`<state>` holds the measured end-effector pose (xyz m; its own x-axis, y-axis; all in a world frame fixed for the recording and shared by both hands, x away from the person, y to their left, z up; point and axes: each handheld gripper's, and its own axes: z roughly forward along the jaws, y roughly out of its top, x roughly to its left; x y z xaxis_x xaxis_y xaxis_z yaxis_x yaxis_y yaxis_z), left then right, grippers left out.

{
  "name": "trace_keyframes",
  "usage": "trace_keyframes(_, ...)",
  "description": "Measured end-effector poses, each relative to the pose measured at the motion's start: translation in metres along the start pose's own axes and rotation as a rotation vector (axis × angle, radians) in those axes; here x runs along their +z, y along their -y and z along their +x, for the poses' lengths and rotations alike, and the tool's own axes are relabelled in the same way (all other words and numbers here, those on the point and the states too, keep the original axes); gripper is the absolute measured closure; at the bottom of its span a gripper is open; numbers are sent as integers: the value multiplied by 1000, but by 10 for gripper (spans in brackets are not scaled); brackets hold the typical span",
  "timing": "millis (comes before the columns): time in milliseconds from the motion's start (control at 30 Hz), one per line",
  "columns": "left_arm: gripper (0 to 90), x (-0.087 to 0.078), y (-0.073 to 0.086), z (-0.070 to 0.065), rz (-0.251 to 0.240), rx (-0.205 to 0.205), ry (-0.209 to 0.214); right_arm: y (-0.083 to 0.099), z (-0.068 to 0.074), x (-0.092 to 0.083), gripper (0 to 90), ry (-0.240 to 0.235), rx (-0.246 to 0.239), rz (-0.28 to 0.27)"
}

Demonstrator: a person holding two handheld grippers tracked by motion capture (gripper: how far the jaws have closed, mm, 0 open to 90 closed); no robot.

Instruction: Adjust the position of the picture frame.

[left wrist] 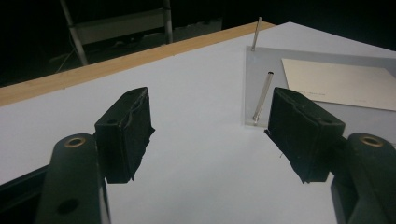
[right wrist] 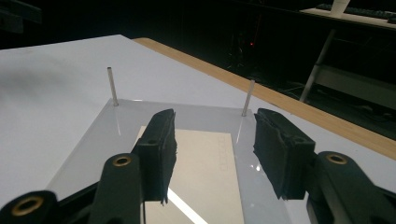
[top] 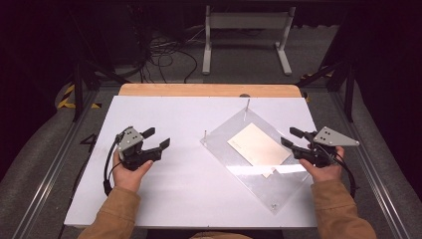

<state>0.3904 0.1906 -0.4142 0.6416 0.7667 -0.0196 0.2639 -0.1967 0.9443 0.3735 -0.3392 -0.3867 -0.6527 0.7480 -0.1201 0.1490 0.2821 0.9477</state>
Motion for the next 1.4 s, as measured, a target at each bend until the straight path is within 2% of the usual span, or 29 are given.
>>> trace_keyframes(167, 314, 0, 0, 0, 5, -6, -1, -3, -3, 2, 528, -20, 2, -9)
trace_keyframes(300, 315, -1, 0, 1, 8, -10, -3, -4, -8, 5, 580, -10, 13, -6)
trace_keyframes(400, 315, -2, 0, 2, 8, -21, -7, -3, -14, 7, 612, 12, 36, 27)
trace_keyframes(533, 316, -3, -1, 5, 7, -19, -13, 2, -28, 9, 648, 54, 95, 75)
trace_keyframes(600, 317, -3, 0, 5, 17, -22, -13, 3, -34, 10, 657, 80, 123, 121)
trace_keyframes(767, 320, 0, -1, 6, 13, -33, -15, 1, -40, 11, 652, 99, 121, 160)
trace_keyframes(1000, 324, 2, -1, 8, 12, -47, -3, 10, -54, 14, 671, 124, 112, 277)
trace_keyframes(1067, 325, 3, -2, 10, 12, -48, 1, 12, -57, 14, 682, 128, 120, 289)
trace_keyframes(1200, 330, 9, -1, 11, 14, -67, 13, 21, -67, 14, 810, 133, 135, 356)
trace_keyframes(1333, 336, 13, -1, 9, 32, -56, 6, 28, -72, 18, 882, 138, 152, 415)
trace_keyframes(1367, 336, 13, -1, 9, 39, -32, -3, 30, -73, 19, 891, 138, 156, 426)
trace_keyframes(1400, 336, 14, -1, 6, 44, -30, -1, 31, -73, 19, 896, 139, 160, 439)
